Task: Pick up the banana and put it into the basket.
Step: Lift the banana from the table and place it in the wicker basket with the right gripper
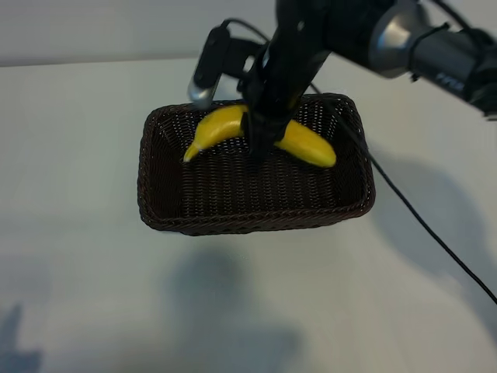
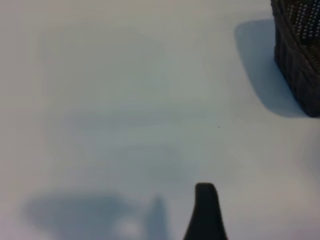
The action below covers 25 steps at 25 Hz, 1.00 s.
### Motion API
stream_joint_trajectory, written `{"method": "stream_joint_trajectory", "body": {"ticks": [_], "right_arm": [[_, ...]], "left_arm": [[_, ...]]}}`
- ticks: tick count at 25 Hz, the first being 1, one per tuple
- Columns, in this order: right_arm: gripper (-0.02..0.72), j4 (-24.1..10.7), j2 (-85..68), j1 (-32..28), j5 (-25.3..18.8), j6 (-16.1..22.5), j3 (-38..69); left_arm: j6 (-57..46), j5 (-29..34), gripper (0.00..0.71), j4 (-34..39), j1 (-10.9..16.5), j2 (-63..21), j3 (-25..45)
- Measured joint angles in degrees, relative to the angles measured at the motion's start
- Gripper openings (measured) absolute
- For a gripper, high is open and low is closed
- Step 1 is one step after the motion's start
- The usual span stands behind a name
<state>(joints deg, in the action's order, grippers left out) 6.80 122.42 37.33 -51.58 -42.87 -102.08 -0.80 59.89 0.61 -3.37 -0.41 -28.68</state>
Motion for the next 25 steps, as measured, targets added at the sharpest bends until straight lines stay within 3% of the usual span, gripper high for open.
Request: {"method": "stream_joint_trajectory", "body": {"ticks": [11, 20, 25], "right_arm": [[0.424, -0.85, 5.08, 0.74, 4.12, -0.07, -0.05], [0.426, -0.85, 6.21, 0.74, 4.35, -0.07, -0.05], [0.49, -0.85, 6.21, 0.74, 4.29, -0.07, -0.05]], "left_arm": [[0.0, 0.0, 0.575, 0.0, 0.0, 0.0, 0.0], [0.0, 0.0, 0.575, 0.0, 0.0, 0.0, 0.0], [0.0, 0.0, 0.575, 0.0, 0.0, 0.0, 0.0]]}}
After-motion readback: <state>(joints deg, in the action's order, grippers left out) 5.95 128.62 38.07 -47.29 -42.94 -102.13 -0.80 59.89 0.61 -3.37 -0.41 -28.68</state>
